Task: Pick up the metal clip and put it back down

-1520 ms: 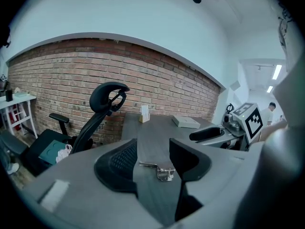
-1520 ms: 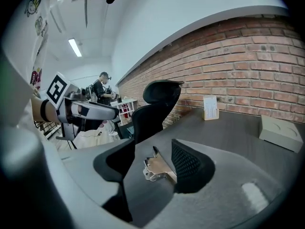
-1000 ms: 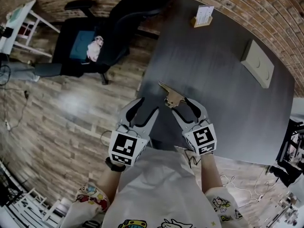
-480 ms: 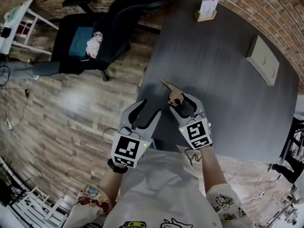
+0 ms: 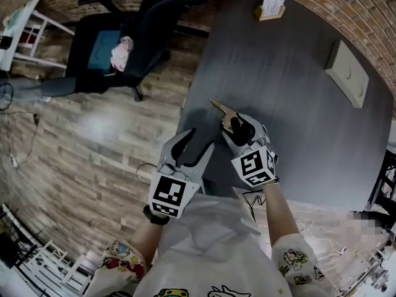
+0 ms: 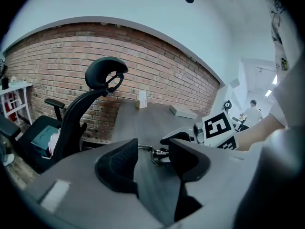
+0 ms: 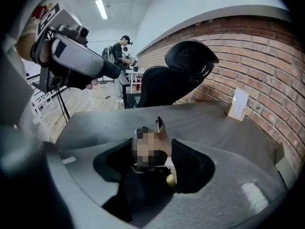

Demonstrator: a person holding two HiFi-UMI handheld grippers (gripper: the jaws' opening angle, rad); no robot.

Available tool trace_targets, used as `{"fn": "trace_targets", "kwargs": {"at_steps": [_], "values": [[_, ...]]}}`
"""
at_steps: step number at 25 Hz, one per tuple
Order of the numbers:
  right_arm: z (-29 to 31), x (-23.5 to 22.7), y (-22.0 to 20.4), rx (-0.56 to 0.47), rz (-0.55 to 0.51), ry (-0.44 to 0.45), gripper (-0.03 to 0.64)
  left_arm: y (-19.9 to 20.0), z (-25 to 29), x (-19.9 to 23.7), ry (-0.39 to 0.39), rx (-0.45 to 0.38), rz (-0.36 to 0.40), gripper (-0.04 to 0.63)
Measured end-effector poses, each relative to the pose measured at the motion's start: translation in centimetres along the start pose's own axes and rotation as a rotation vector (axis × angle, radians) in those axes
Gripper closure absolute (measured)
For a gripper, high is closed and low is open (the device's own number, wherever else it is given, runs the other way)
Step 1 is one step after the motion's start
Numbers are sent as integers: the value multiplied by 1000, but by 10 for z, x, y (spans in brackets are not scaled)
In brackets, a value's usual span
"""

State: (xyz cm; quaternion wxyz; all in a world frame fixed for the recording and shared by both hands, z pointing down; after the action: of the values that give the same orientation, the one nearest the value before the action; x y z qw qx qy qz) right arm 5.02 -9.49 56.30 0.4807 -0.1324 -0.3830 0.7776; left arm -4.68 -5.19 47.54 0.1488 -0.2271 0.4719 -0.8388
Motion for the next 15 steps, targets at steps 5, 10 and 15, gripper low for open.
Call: {"fn": "trace_targets", "kwargs": {"at_steps": [5,10,15], "values": [[6,1,-2,18,-51,-10,382,-7,-1,2,1,14,-3,393],[9,4,-1,22,-86,-9,400,-10,-1,6,5,15,-9,397],[11,2,-2,42,-161,-52,448,-12,-1,7,9,17,-18,399]]}}
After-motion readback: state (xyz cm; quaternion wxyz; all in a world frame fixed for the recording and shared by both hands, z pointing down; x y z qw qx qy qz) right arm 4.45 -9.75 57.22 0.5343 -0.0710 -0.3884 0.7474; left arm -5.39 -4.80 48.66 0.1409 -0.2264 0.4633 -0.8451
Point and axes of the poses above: the fingertips, and each gripper's own axes: z forward along the fingers, x to its left, y out of its top, the point moved 3 cm from there along -z, backward along the fingers
